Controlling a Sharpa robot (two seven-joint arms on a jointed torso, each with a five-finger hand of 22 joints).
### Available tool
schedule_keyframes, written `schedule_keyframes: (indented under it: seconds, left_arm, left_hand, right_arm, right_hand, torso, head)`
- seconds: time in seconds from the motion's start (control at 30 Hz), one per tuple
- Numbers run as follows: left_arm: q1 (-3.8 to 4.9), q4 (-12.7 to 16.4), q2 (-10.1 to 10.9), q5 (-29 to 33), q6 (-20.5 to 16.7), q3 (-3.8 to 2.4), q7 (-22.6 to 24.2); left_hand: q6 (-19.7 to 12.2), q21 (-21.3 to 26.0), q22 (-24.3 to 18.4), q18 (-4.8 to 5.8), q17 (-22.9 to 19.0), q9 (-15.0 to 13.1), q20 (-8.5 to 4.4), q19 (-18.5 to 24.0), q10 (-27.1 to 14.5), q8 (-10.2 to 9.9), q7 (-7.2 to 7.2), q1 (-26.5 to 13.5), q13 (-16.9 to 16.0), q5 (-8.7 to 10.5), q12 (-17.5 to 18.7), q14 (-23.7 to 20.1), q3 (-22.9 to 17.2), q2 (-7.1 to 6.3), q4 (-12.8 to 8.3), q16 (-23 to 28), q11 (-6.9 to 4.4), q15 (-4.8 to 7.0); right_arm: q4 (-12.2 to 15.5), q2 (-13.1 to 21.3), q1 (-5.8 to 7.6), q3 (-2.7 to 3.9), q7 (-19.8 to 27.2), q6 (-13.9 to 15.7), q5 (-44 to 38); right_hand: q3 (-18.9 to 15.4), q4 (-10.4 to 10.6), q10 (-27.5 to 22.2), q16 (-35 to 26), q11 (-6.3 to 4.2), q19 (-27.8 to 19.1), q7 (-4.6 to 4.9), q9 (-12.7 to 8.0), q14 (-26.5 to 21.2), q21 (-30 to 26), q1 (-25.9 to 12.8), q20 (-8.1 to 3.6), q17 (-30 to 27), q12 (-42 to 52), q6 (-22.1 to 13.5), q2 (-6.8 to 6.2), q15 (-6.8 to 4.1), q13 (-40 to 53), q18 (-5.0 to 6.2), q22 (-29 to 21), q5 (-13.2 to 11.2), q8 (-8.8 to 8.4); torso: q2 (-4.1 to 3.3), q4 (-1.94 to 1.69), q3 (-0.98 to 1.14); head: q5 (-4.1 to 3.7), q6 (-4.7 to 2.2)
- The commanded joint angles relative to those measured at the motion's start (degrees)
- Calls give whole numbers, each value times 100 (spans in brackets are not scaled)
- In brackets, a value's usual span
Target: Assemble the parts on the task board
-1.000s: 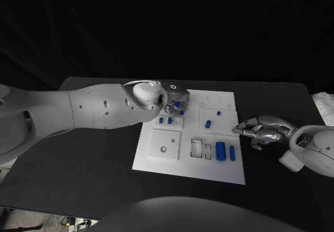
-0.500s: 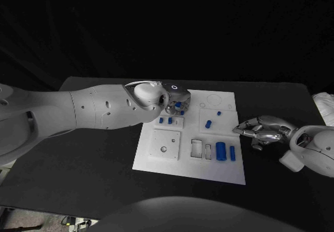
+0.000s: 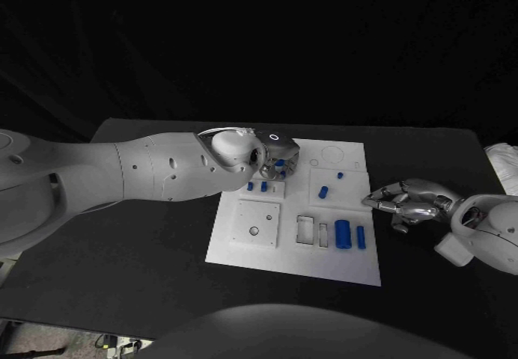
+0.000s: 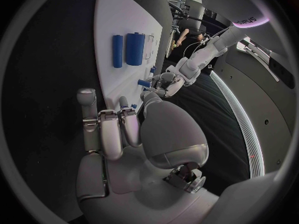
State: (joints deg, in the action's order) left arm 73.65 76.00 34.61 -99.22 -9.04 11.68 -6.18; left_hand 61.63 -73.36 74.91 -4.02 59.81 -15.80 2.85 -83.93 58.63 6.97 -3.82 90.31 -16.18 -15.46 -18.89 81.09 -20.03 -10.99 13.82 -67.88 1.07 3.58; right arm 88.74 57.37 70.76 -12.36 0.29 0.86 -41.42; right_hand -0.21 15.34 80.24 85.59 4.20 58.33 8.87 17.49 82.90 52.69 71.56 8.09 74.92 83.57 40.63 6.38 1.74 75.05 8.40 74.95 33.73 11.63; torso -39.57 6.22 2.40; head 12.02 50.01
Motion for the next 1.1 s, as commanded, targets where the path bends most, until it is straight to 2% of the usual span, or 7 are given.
schedule_keyframes:
  seconds: [0.03,0.3,0.5,0.73,0.93,1.1]
  left_arm:
    - [-6,-15,-18,30,8,0,62]
    - [-14,-21,-4,-43,-72,4,86]
    - [-17,-14,12,-93,-192,4,139]
    - [-19,49,86,-81,-674,-2,244]
    - [-5,278,304,-77,-862,-84,216]
    - [88,584,615,-76,-759,-157,127]
  left_hand:
    - [81,43,1030,40,-27,-28,-28,9,105,65,-11,74,-14,4,-56,-29,-12,3,-70,40,-4,5]
    - [150,52,1029,39,-110,-73,-42,10,293,173,-15,154,-65,-3,-159,-41,-51,28,-224,81,-25,22]
    - [129,81,1022,33,-211,-78,-54,17,390,199,-18,239,-96,61,-211,-48,-98,38,-342,144,-31,37]
    - [220,53,1030,40,-183,-91,-62,0,514,254,-39,291,-120,129,-257,25,-137,85,-416,103,-25,49]
    - [257,60,1028,39,-187,-86,-63,-2,546,259,-53,273,-111,156,-240,57,-143,72,-417,97,-17,51]
    - [289,80,1022,35,-224,-78,-62,3,582,257,-48,223,-92,215,-209,64,-141,57,-389,122,-27,53]
  right_arm:
    - [1,10,-12,-10,-62,-93,-37]
    - [-3,4,-12,-10,-58,-94,-35]
    - [-15,-10,-13,-10,-56,-99,-21]
    - [-24,-19,-16,-11,-49,-100,-15]
    - [-2,-4,-19,-11,-50,-93,-14]
    - [48,24,-19,-11,-63,-90,-13]
  right_hand:
    - [28,-11,-40,-30,8,-3,7,-1,-38,-33,38,8,923,-19,50,-31,-4,845,17,306,34,7]
    - [28,-11,-40,-30,8,-3,7,-1,-38,-33,38,8,923,-19,50,-31,-4,845,17,306,34,7]
    - [28,-11,-40,-30,8,-3,7,-1,-38,-33,38,8,923,-19,50,-31,-4,845,17,306,34,7]
    - [33,-11,-43,-33,10,-8,9,1,-42,-44,38,8,919,-21,63,-35,-3,843,18,305,33,14]
    - [34,-10,-45,-34,10,-11,10,2,-44,-48,37,8,918,-23,65,-35,-3,841,19,304,32,16]
    - [34,-10,-47,-34,11,-11,10,2,-45,-49,36,8,917,-24,66,-35,-3,840,19,305,31,16]
  torso:
    - [0,4,0]
    - [6,-4,0]
    - [8,-2,-2]
    - [12,-10,0]
    - [16,-16,9]
    - [25,-15,27]
  head:
    - [3,-1]
    - [0,-1]
    - [9,-1]
    - [8,-1]
    - [21,-1]
    - [38,-1]
